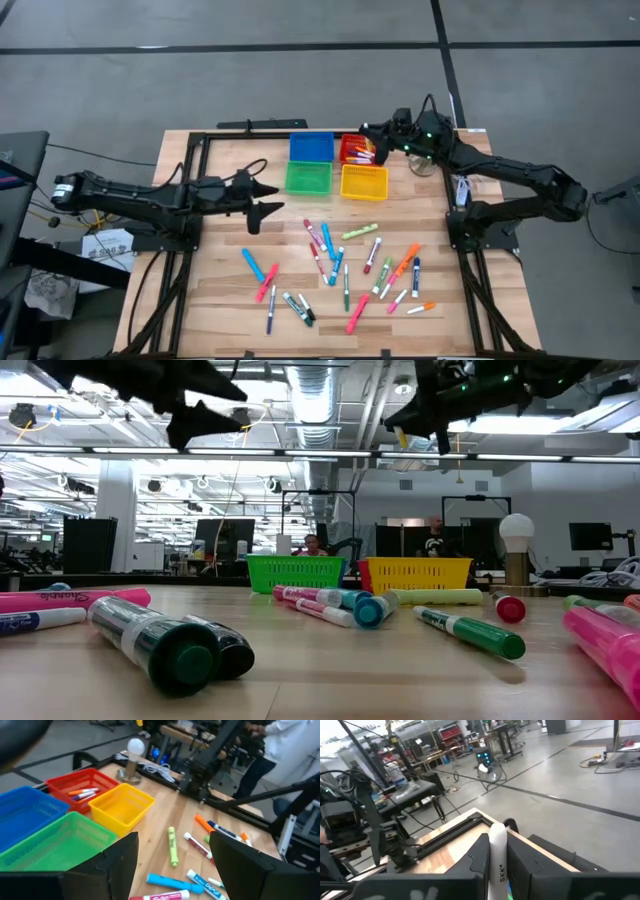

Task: Pick & Place Markers
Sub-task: Put the yellow pen into the red basket, then put the top pink pen into the red basket

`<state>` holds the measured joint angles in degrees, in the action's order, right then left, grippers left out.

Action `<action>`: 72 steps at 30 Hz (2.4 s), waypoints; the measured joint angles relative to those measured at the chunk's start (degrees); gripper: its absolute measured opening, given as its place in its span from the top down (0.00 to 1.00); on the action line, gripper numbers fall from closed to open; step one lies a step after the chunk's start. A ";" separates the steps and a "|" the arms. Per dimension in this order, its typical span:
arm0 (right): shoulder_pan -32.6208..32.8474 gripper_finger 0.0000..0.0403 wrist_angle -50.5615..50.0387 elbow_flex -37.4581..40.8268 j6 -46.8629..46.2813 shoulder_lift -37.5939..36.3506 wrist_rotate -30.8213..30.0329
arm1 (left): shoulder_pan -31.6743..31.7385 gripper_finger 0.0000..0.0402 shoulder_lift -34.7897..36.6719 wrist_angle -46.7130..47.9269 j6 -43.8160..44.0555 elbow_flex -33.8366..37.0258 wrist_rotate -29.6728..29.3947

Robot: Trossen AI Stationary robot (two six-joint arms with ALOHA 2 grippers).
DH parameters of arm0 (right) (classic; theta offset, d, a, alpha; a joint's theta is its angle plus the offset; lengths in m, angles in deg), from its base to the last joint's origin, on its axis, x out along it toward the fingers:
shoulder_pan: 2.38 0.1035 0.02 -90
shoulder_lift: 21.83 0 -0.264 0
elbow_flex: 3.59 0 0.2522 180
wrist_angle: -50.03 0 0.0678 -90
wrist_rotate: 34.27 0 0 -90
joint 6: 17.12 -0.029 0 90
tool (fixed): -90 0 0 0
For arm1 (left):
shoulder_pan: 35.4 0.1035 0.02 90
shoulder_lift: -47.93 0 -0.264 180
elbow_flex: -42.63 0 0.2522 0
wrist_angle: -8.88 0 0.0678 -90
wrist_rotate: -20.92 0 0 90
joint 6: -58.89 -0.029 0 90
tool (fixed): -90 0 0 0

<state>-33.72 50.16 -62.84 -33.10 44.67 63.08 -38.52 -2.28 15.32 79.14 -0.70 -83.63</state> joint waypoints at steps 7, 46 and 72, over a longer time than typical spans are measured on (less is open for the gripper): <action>-1.66 0.90 -1.56 -3.92 0.17 8.90 -0.04 | 2.74 0.40 5.80 -0.93 2.30 6.40 -0.50; -6.34 0.90 -52.99 -38.86 21.00 46.36 -9.74 | 3.99 0.40 9.17 -3.27 -0.96 10.76 -0.65; 4.56 0.92 -61.99 -40.06 20.56 20.91 -2.22 | 3.96 0.40 9.13 -3.26 -3.93 10.72 -0.67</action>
<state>-29.16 -11.83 -102.91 -12.55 65.58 60.86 -34.56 6.85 12.06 75.20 10.02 -84.30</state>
